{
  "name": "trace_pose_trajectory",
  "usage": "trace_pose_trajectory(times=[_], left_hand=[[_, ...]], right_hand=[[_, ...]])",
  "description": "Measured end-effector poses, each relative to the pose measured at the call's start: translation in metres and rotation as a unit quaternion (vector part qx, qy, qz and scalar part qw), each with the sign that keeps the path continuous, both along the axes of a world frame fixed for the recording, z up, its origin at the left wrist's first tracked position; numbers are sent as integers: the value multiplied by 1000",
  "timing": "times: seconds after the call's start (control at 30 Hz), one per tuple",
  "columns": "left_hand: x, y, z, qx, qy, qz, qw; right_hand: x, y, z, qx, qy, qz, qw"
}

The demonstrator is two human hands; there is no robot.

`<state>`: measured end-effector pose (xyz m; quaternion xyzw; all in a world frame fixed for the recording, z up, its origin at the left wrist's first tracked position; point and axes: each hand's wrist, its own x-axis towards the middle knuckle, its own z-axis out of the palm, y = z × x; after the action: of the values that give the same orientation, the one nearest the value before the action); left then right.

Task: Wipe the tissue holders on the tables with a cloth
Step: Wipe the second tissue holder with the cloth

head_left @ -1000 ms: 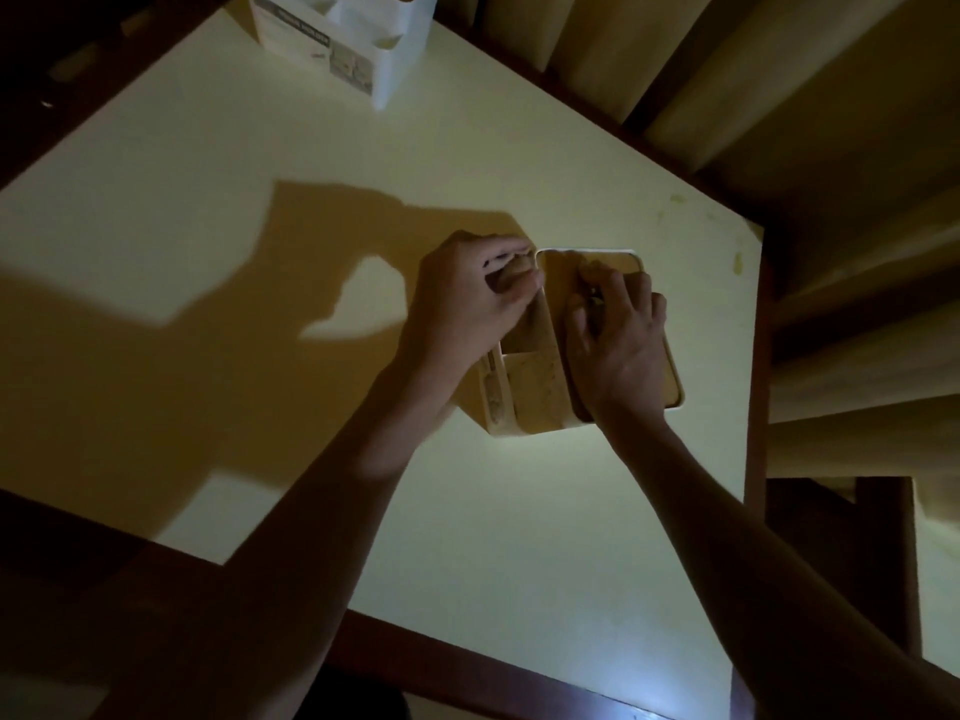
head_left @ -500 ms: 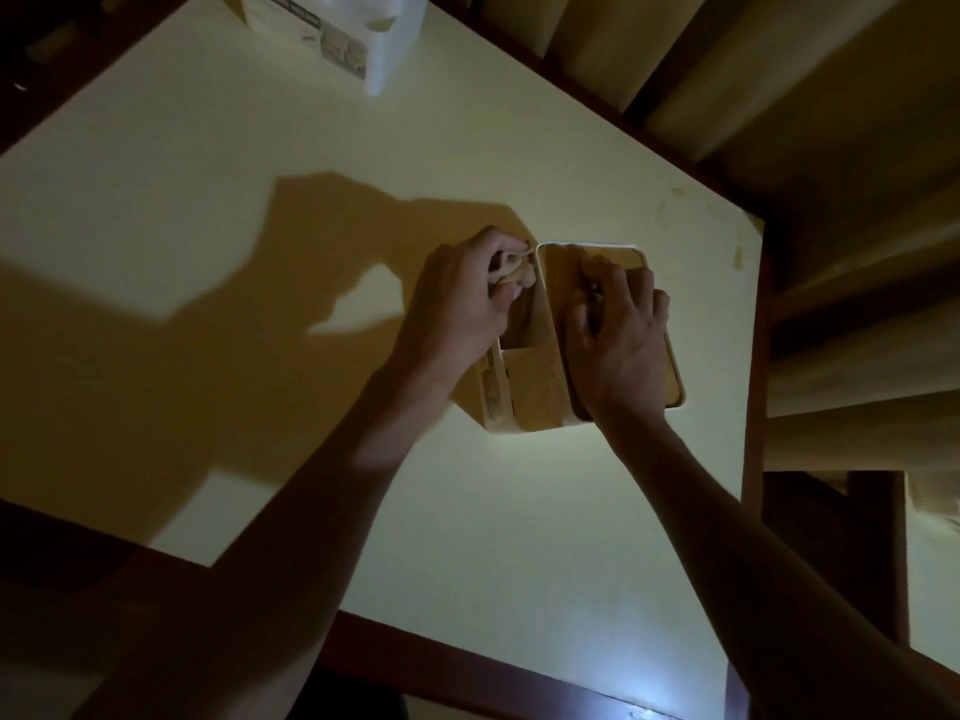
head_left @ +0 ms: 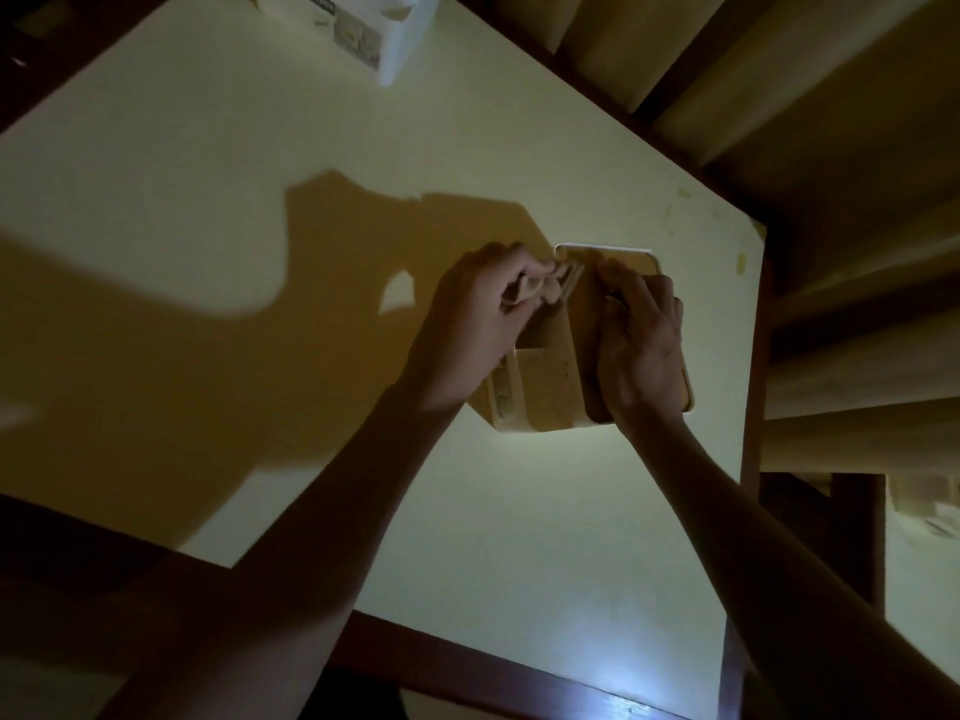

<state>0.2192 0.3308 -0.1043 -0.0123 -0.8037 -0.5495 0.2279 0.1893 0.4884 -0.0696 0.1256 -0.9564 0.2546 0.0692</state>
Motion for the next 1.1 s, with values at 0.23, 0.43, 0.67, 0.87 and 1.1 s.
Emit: trace_pose_trajectory(times=[0.23,0.43,0.67,0.87,1.1], left_hand=[[-11,3,2,-68,-49,99,992],[6,-7,9,-49,-46,-24,997],[31,-18,4,98,-76,-127,984],[53,-15,5,305,-76,-47,948],[60,3,9,87,-52,-28,994]], right_hand=[[-1,-2,-2,4,5,-21,1000],[0,-4,-4,16,24,-22,999],[1,-5,-2,9,26,16,999],[0,-5,-3,11,19,-5,1000],[-1,-4,-4,14,28,5,1000]])
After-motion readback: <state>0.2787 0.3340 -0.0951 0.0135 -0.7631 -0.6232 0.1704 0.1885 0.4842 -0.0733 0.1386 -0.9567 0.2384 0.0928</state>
